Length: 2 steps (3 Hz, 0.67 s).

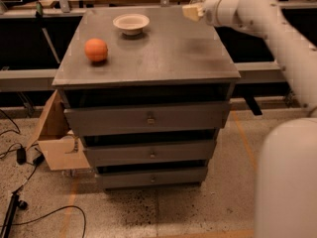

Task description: Pick rxbar chocolate

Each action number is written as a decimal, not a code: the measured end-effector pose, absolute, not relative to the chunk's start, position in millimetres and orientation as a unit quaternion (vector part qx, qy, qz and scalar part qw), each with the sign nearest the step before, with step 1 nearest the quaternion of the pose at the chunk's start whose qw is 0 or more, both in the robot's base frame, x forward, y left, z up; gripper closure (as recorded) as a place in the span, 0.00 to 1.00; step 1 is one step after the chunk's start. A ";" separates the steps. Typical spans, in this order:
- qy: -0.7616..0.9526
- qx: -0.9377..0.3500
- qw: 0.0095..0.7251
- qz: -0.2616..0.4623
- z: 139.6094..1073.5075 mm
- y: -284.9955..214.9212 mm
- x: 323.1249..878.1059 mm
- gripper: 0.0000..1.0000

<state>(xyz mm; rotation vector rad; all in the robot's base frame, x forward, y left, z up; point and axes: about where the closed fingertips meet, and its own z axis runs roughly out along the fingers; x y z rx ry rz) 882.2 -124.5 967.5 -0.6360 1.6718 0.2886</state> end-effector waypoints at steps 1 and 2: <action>0.683 -0.299 0.657 0.110 1019.5 -154.8 824.6 1.00; 0.639 -0.354 0.669 0.139 1040.0 -132.5 788.6 1.00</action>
Offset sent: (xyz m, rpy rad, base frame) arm -0.1507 0.0186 0.0883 -0.0619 -0.2507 0.3943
